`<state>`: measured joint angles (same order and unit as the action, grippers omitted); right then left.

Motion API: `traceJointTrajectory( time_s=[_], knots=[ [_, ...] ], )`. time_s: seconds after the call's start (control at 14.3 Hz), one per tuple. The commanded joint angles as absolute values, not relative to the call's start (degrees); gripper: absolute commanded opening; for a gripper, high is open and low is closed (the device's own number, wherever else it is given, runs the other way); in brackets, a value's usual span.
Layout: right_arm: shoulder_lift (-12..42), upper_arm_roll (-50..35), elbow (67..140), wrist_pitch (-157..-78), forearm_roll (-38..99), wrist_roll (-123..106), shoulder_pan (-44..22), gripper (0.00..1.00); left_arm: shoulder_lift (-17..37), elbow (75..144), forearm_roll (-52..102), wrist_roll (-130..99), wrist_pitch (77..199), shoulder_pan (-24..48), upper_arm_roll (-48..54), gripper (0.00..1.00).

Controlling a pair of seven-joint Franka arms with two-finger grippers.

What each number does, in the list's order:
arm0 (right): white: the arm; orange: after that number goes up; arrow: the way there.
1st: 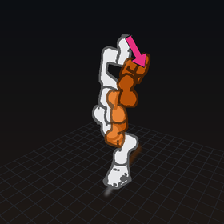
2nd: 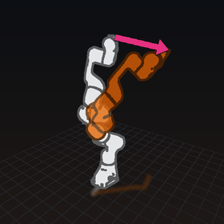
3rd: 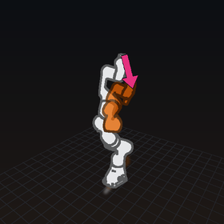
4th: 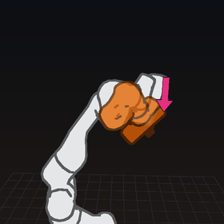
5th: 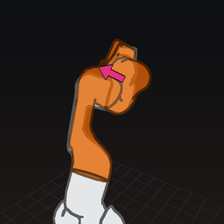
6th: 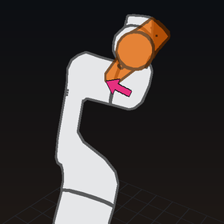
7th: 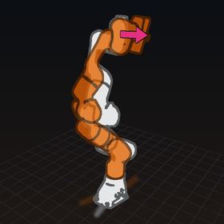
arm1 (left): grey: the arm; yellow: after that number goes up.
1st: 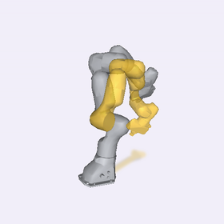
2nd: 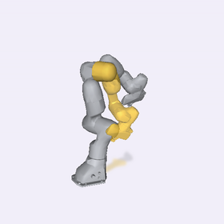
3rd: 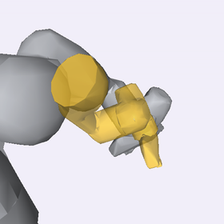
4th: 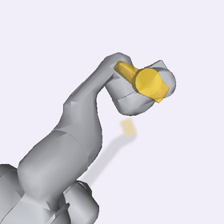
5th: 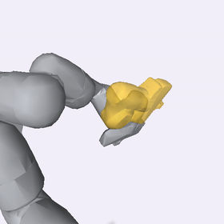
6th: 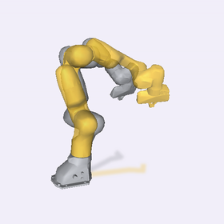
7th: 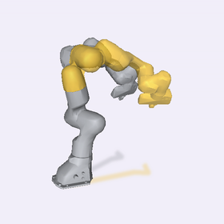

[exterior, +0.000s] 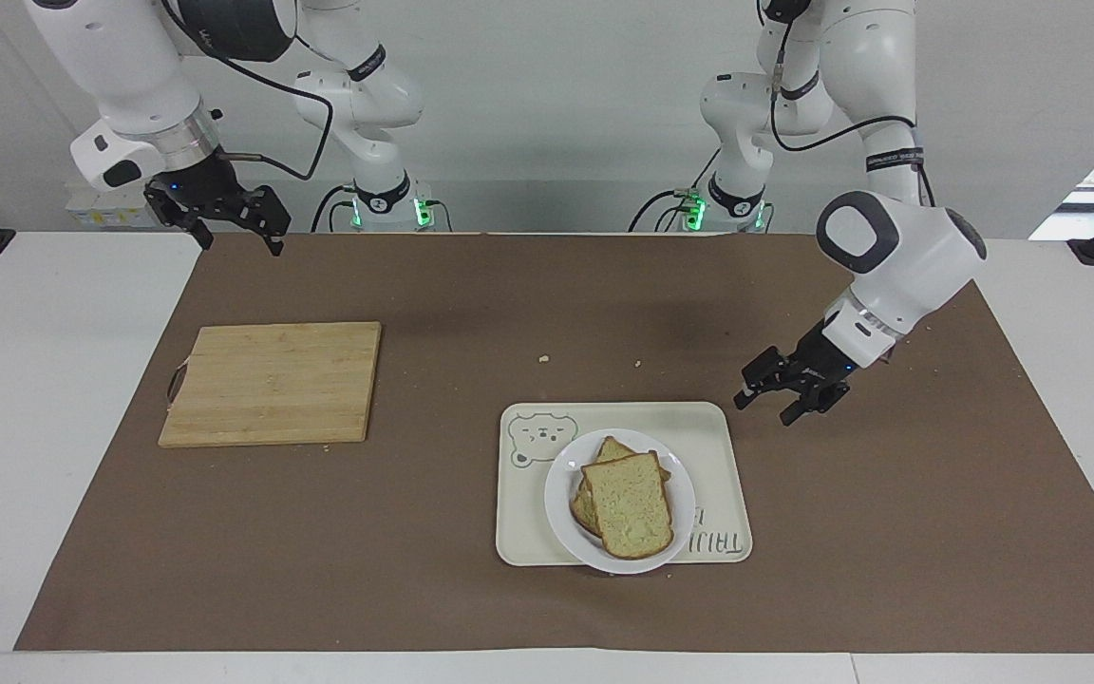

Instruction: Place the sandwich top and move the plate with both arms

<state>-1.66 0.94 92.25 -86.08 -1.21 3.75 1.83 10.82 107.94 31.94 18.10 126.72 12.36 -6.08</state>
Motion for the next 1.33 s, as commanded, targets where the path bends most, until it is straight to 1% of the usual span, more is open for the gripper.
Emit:
traceJointTrajectory(
  time_s=[0.0,0.14,0.28,0.35,0.49,0.7,0.84,0.98,1.12,1.26],
  knots=[
    [-2.55,0.62,93.52,-87.36,-1.32,2.37,2.29,1.0,9.67,99.7,19.12,15.65,114.22,12.3,-8.6,1.0],
    [-2.55,0.62,93.52,-87.36,-1.32,2.37,2.29,1.0,9.67,92.15,10.33,15.73,106.3,12.3,-9.14,1.0],
    [-2.55,0.62,93.52,-87.36,-1.32,2.37,2.29,1.0,9.49,86.25,2.93,15.91,98.39,12.39,-9.14,1.0],
    [-2.55,0.62,93.52,-87.36,-1.32,2.37,2.29,1.0,9.49,84.31,2.03,15.91,93.04,12.48,-9.23,1.0],
    [-2.55,0.62,93.52,-87.36,-1.32,2.37,2.29,1.0,8.53,80.61,2.02,15.91,86.43,12.39,-9.32,1.0],
    [-2.55,0.62,93.52,-87.36,-1.32,2.37,2.29,1.0,3.27,80.24,1.93,15.91,82.1,11.87,-9.41,1.0],
    [-2.55,0.62,93.51,-87.36,-1.32,2.37,2.29,1.0,1.85,80.24,2.02,15.91,80.08,11.78,-9.67,1.0],
    [-2.55,0.62,93.52,-87.36,-1.32,2.37,2.29,1.0,-0.87,81.12,2.02,15.65,78.67,11.86,-10.28,1.0],
    [-2.55,0.62,93.52,-87.36,-1.32,2.37,2.2,1.0,-2.01,82.52,2.02,15.82,76.21,11.69,-10.9,1.0],
    [-2.55,0.62,93.52,-87.36,-1.32,2.37,2.29,1.0,-2.64,83.49,2.02,15.73,75.76,8.98,-10.11,1.0]
  ],
)
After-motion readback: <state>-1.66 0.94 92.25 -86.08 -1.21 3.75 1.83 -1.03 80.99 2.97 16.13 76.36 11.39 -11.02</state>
